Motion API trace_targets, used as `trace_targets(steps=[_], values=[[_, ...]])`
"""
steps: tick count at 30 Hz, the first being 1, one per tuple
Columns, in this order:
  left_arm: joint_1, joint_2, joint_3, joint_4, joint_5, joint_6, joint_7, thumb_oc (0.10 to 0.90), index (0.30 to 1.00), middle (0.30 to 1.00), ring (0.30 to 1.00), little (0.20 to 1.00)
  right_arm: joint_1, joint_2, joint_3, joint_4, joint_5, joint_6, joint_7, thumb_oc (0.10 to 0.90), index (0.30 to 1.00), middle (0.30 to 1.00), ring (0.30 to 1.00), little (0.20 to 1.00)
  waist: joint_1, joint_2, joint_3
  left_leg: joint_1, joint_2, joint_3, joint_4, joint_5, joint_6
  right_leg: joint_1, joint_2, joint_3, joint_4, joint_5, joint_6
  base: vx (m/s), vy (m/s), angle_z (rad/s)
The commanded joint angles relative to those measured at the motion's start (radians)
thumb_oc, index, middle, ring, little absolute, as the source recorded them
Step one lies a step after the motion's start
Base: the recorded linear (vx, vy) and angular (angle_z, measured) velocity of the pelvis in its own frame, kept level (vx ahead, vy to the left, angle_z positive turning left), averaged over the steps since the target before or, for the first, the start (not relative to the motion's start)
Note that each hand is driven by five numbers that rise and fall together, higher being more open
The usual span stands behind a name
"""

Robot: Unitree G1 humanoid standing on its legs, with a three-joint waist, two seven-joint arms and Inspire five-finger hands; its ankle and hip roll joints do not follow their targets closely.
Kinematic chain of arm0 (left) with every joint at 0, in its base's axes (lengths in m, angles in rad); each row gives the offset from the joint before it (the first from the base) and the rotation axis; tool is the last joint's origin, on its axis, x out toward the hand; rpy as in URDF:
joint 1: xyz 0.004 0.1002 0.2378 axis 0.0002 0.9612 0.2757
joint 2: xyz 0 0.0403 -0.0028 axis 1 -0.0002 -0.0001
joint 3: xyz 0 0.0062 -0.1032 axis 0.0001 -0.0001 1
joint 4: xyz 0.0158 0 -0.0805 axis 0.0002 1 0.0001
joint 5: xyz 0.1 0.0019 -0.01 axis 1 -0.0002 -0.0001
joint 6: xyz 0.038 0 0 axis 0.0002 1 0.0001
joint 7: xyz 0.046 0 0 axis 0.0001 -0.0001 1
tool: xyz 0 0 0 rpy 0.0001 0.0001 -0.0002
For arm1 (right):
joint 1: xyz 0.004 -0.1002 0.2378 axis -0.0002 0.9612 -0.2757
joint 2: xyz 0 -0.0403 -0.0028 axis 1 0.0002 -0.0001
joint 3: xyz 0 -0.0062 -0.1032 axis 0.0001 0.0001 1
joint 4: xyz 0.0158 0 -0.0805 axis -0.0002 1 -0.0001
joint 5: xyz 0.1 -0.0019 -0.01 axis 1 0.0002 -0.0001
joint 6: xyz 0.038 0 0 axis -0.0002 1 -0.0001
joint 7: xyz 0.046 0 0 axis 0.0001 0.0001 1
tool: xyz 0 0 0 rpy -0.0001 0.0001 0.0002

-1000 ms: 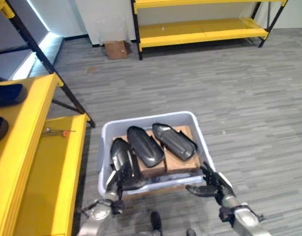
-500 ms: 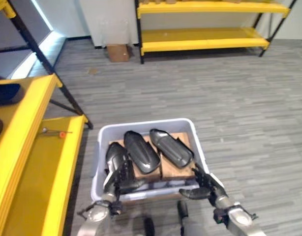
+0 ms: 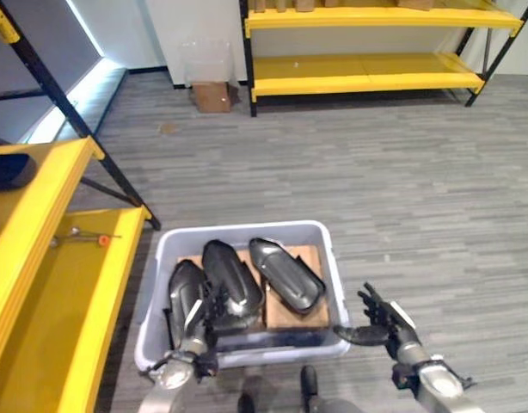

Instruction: Move parts from the plastic box to the shelf.

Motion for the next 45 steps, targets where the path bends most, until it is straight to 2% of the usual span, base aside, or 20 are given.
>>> trace_targets(steps=[1, 7, 11, 20, 24, 29, 30, 33, 39, 45], values=[[-0.044, 0.015, 0.017, -0.043, -0.006, -0.085, -0.021, 0.9, 1.0, 1.0, 1.0, 1.0, -0.036, -0.026, -0.042, -0.138, -0.001, -0.108, 0.001, 0.9, 1.0, 1.0, 1.0, 1.0, -0.008, -0.01, -0.06, 0.002, 0.005, 0.012, 0.0, 0.037, -0.006, -0.014, -0.056, 0.046, 0.169, -0.143, 0.077, 0.0, 0.0, 0.0], [-0.035, 0.016, 0.027, -0.057, -0.004, -0.087, -0.024, 0.9, 1.0, 1.0, 1.0, 1.0, -0.047, -0.041, -0.058, -0.181, -0.044, -0.125, -0.005, 0.9, 1.0, 1.0, 1.0, 1.0, -0.005, -0.009, -0.061, 0.008, 0.001, 0.017, 0.002, 0.027, -0.001, -0.004, -0.063, 0.054, 0.156, -0.136, 0.083, 0.01, 0.022, -0.01], [-0.035, 0.02, 0.039, -0.062, -0.004, -0.093, -0.032, 0.9, 1.0, 1.0, 1.0, 1.0, -0.086, -0.089, -0.084, -0.228, -0.185, -0.144, -0.032, 0.9, 1.0, 1.0, 1.0, 1.0, 0.001, -0.013, -0.057, 0.015, -0.006, 0.023, 0.01, 0.011, 0.005, 0.008, -0.074, 0.061, 0.146, -0.132, 0.089, 0.02, 0.04, -0.01], [-0.05, 0.038, 0.017, -0.073, -0.011, -0.095, -0.045, 0.9, 1.0, 1.0, 1.0, 1.0, -0.222, -0.166, -0.068, -0.17, -0.374, -0.131, -0.096, 0.9, 1.0, 1.0, 1.0, 1.0, 0.031, -0.022, -0.033, -0.019, -0.016, 0.012, 0.046, -0.01, 0.01, 0.008, -0.091, 0.051, 0.129, -0.124, 0.094, -0.01, 0.001, 0.01], [-0.07, 0.052, -0.007, -0.081, -0.013, -0.094, -0.049, 0.9, 1.0, 1.0, 1.0, 1.0, -0.346, -0.248, -0.002, -0.093, -0.657, -0.095, -0.163, 0.9, 1.0, 1.0, 1.0, 1.0, 0.047, -0.02, -0.009, -0.056, -0.019, 0.003, 0.066, -0.014, 0.011, -0.012, -0.096, 0.039, 0.131, -0.121, 0.094, -0.06, 0.005, 0.07], [-0.087, 0.065, -0.031, -0.087, -0.022, -0.1, -0.049, 0.9, 1.0, 1.0, 1.0, 1.0, -0.452, -0.316, 0.082, -0.032, -0.834, -0.066, -0.188, 0.9, 1.0, 1.0, 1.0, 1.0, 0.058, -0.016, 0.018, -0.091, -0.024, -0.009, 0.075, -0.009, 0.013, -0.037, -0.101, 0.026, 0.134, -0.117, 0.096, -0.06, 0.004, 0.14], [-0.088, 0.064, -0.03, -0.087, -0.022, -0.101, -0.049, 0.9, 1.0, 1.0, 1.0, 1.0, -0.456, -0.315, 0.086, -0.029, -0.836, -0.067, -0.19, 0.9, 1.0, 1.0, 1.0, 1.0, 0.056, -0.015, 0.018, -0.092, -0.024, -0.01, 0.075, -0.009, 0.013, -0.038, -0.101, 0.026, 0.135, -0.117, 0.096, -0.06, 0.008, 0.06], [-0.092, 0.071, -0.042, -0.089, -0.018, -0.103, -0.052, 0.9, 1.0, 1.0, 1.0, 1.0, -0.524, -0.365, 0.159, -0.002, -0.977, -0.049, -0.182, 0.9, 1.0, 1.0, 1.0, 1.0, 0.062, -0.013, 0.032, -0.11, -0.029, -0.014, 0.076, -0.005, 0.013, -0.055, -0.102, 0.023, 0.136, -0.114, 0.098, -0.05, 0.011, 0.05], [-0.104, 0.083, -0.053, -0.087, -0.022, -0.109, -0.05, 0.9, 1.0, 1.0, 1.0, 1.0, -0.629, -0.412, 0.295, 0.021, -1.16, -0.039, -0.157, 0.9, 1.0, 1.0, 1.0, 1.0, 0.072, -0.013, 0.05, -0.136, -0.032, -0.013, 0.088, -0.006, 0.015, -0.083, -0.104, 0.029, 0.146, -0.109, 0.098, -0.04, 0.003, 0.04], [-0.114, 0.084, -0.058, -0.086, -0.027, -0.113, -0.041, 0.9, 1.0, 1.0, 1.0, 1.0, -0.698, -0.404, 0.392, 0.034, -1.245, -0.034, -0.132, 0.9, 1.0, 1.0, 1.0, 1.0, 0.077, -0.013, 0.067, -0.159, -0.035, -0.011, 0.106, -0.012, 0.017, -0.117, -0.101, 0.036, 0.172, -0.111, 0.098, -0.02, 0.004, -0.01]])
